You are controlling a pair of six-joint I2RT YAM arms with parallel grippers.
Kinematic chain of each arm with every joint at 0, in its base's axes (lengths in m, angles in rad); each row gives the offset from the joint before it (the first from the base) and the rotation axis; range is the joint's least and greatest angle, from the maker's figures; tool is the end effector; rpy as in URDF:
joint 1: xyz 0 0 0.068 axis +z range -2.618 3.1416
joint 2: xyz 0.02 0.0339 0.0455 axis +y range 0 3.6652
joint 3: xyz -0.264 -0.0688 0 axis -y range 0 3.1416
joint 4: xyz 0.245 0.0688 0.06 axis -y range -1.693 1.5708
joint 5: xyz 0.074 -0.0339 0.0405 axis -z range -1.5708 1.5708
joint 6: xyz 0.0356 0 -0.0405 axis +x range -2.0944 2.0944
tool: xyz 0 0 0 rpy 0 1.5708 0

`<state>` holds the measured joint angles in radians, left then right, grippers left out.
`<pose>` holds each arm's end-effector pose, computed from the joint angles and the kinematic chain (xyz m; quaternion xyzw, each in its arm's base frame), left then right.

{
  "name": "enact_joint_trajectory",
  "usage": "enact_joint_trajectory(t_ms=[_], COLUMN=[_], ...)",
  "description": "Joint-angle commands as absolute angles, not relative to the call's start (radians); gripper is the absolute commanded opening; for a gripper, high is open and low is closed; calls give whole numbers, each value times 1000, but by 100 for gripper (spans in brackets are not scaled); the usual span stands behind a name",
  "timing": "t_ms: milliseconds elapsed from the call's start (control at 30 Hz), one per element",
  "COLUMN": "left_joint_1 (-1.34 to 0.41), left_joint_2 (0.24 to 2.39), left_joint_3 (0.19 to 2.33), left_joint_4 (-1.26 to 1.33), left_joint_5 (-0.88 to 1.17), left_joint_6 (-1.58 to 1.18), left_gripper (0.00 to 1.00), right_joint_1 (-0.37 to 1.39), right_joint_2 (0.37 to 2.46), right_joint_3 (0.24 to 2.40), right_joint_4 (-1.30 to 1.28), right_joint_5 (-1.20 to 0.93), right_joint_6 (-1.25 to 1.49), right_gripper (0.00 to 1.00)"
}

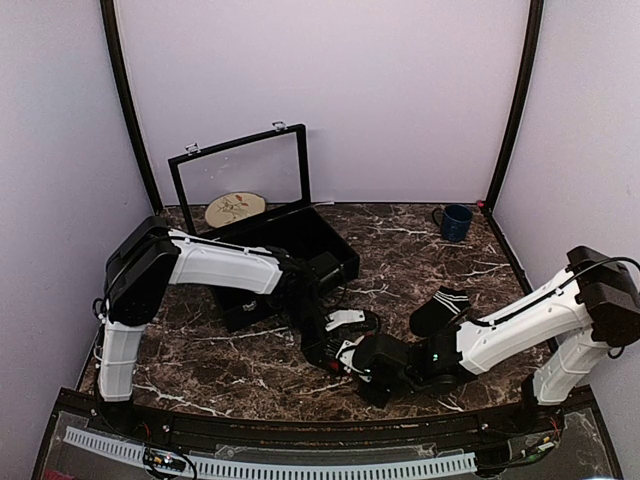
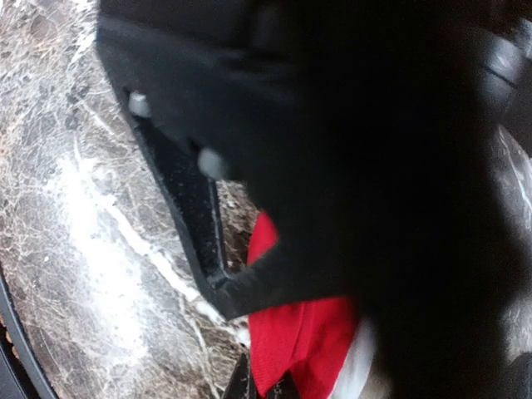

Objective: Roll the socks
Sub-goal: Roll the sock at the center of the board.

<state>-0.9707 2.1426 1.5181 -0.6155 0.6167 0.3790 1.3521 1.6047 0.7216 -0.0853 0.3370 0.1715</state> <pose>0.2259 -0.3666 0.1435 0.6262 0.7026 -0.3321 0.0628 0.0748 0.2823 0.1375 -0.4827 0.8098 0.0860 0.3222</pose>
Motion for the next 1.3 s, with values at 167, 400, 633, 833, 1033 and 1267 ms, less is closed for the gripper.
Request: enact_joint_trajectory(t_ms=[167, 400, 633, 833, 1033, 1267], left_joint_1=[-929, -908, -912, -982, -1074, -1109], left_joint_2=[2017, 1928, 1839, 1767, 1741, 1698], left_joint_3=[1421, 1331, 1186, 1054, 996, 927], left_joint_4=[-503, -364, -194, -67, 15, 125], left_joint_5=[398, 357, 372, 360, 301, 250], left_joint_6=[283, 242, 180, 216, 276, 338], left_gripper=[54, 55, 54, 54, 56, 63], right_joint_1=[1302, 1287, 1276, 1265, 1200, 1098], right_joint_2=[1509, 1483, 1455, 1447, 1431, 1398], right_joint_3=[693, 680, 612, 544, 496, 429], right_joint_4=[-103, -112, -56, 28, 103, 177], right_joint_5=[239, 147, 49, -11, -114, -271], right_joint_6=[310, 425, 618, 751, 822, 899], right_gripper=[0, 0, 0, 0, 0, 0])
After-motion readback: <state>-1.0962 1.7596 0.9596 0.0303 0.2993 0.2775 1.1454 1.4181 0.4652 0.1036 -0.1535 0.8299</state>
